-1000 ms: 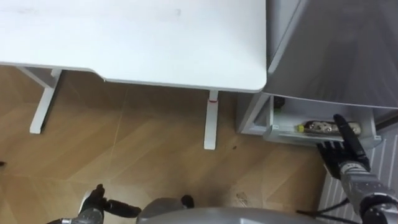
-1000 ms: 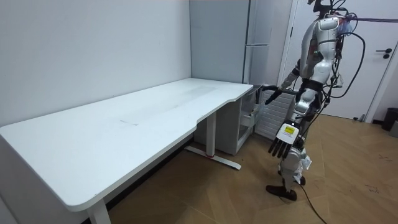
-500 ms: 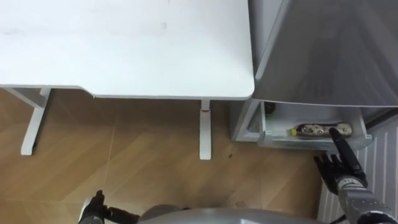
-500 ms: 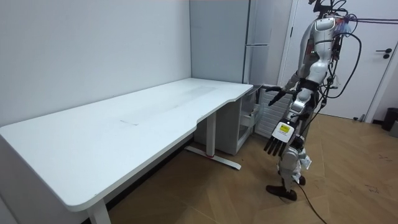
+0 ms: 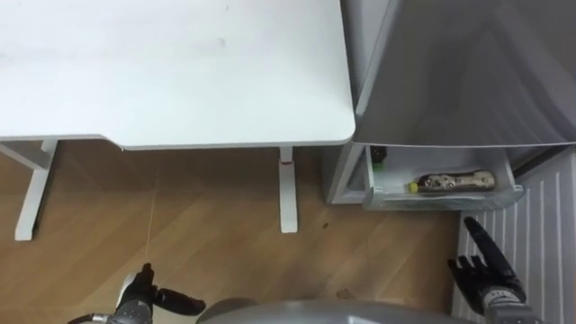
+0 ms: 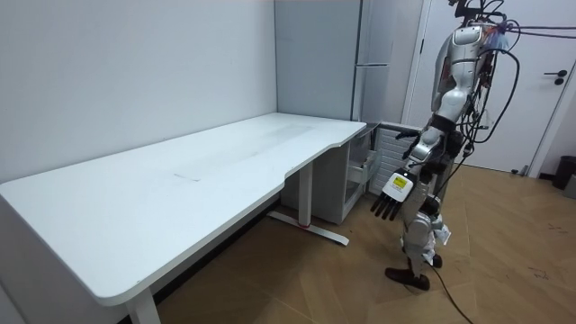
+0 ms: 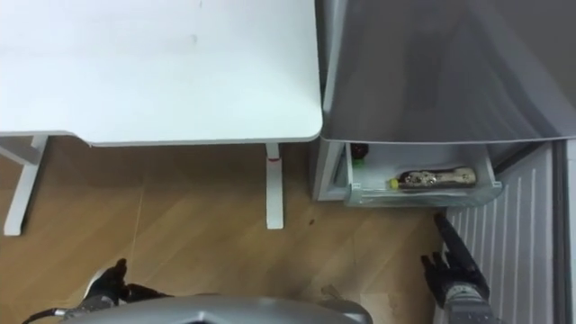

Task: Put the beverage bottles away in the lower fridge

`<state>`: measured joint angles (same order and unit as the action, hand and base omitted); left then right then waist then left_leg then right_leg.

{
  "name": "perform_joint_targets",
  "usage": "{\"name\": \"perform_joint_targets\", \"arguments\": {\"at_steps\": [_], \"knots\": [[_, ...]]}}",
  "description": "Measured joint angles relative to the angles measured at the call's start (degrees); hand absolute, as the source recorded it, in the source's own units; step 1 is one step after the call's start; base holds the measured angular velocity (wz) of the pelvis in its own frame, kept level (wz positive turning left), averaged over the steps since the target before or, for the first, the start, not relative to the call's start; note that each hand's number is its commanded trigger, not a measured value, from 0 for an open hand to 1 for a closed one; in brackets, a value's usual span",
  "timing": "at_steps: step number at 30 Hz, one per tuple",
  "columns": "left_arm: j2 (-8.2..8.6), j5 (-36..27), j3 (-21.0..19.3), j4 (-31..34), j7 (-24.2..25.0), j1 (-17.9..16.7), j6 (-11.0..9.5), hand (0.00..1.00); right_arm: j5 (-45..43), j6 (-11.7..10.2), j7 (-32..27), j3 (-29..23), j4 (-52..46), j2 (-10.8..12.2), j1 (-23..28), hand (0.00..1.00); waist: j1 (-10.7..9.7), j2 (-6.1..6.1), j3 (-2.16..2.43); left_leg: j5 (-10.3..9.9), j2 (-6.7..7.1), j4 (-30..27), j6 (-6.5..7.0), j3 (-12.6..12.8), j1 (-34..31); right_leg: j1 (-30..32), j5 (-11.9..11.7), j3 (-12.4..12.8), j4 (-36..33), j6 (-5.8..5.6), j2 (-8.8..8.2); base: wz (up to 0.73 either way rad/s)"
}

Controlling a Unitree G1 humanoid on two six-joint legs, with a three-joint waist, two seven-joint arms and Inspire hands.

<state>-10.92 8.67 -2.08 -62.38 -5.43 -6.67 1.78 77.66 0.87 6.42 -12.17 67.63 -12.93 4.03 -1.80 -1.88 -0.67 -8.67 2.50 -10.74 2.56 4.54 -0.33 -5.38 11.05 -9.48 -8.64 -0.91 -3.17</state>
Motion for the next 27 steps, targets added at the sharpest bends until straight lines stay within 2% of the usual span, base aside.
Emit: {"name": "perform_joint_targets", "arguments": {"at_steps": [2, 5, 15, 17, 18, 19, 21, 23, 25, 27], "knots": [[0.01, -0.1, 0.0, 0.0, -0.1, -0.1, 0.0, 0.00, -0.1, 0.0, 0.0, 1.2, 0.9, 0.1, 0.5, 0.00, 0.1, 0.02, -0.02, 0.0, 0.01, 0.0, 0.05, 0.1, 0.1, 0.0, 0.0, 0.1, 0.0, -0.01, -0.01, -0.04], [0.37, -0.2, 0.0, 0.0, -0.2, -0.1, 0.0, 0.00, -2.8, 0.3, 0.0, 1.4, 3.8, 1.5, 0.5, 0.00, -0.1, 0.30, 0.23, 0.0, 0.02, 0.0, 0.06, 0.3, 0.1, 0.1, 0.0, 0.2, 0.1, -0.01, 0.00, 0.00], [1.07, 0.0, -0.1, -1.7, -0.1, -0.7, -0.6, 0.00, -9.4, 0.5, -0.6, 2.0, 7.5, 3.3, 1.4, 0.00, -0.7, 0.39, 0.22, -0.9, -0.09, 0.2, 0.07, 1.0, 2.0, -1.7, 0.0, 1.9, 0.6, -0.09, 0.17, -0.06], [1.28, 0.4, -0.2, -1.7, -0.1, -0.9, -0.5, 0.00, -15.7, 0.5, -0.7, 2.0, 7.9, 3.4, 1.7, 0.00, -1.3, 0.39, 0.57, -0.9, -0.10, 0.2, 0.06, 1.0, 2.0, -1.7, 0.0, 1.9, 0.8, -0.09, 0.17, 0.00], [1.36, 0.8, -0.2, -1.7, -0.1, -0.9, -0.5, 0.00, -18.1, 0.5, -0.7, 2.0, 8.0, 3.5, 1.7, 0.00, -1.4, 0.88, 0.56, -0.9, -0.10, 0.2, 0.06, 1.0, 2.0, -1.7, 0.0, 1.9, 0.8, -0.09, 0.17, 0.00], [1.45, 1.2, -0.2, -1.7, -0.1, -0.9, -0.5, 0.00, -22.2, 0.5, -0.6, 2.0, 8.5, 3.5, 1.7, 0.00, -1.6, 0.60, 0.62, -0.9, -0.11, 0.2, 0.06, 1.0, 2.1, -1.8, 0.0, 1.8, 0.8, -0.09, 0.18, 0.00], [1.55, 1.2, -0.3, -1.7, -0.1, -1.0, -0.5, 0.00, -30.1, 0.5, -0.7, 2.1, 9.8, 3.5, 1.8, 0.00, -1.6, 0.44, 0.40, -0.9, -0.12, 0.5, 0.06, 1.1, 2.4, -1.9, 0.0, 1.9, 0.7, -0.09, 0.19, -0.04], [1.65, 1.6, -0.4, -1.8, -0.1, -1.1, -0.5, 0.00, -38.3, 0.6, -1.5, 4.2, 10.0, 3.5, 1.8, 0.00, -1.1, 0.44, 0.40, -0.9, -0.25, 0.9, 0.02, 1.5, 2.9, -2.0, 0.0, 2.5, 0.7, -0.08, 0.29, -0.14], [1.63, 2.1, 0.2, -1.7, -0.1, -1.1, -0.3, 0.00, -48.8, 1.4, -2.1, 8.9, 9.9, 3.5, 1.4, 0.00, -0.9, 0.30, 0.35, -0.9, -0.33, 1.0, 0.00, 1.9, 2.9, -1.8, 0.0, 2.9, 0.5, -0.08, 0.33, -0.10], [1.63, 2.1, 1.1, -1.7, -0.1, -0.9, -0.2, 0.00, -53.4, 1.6, -2.2, 11.0, 9.9, 3.4, 0.8, 0.00, -0.9, 0.10, 0.36, -0.9, -0.33, 1.0, 0.00, 2.1, 2.9, -1.7, 0.0, 3.0, 0.6, -0.08, 0.33, -0.06]]}}
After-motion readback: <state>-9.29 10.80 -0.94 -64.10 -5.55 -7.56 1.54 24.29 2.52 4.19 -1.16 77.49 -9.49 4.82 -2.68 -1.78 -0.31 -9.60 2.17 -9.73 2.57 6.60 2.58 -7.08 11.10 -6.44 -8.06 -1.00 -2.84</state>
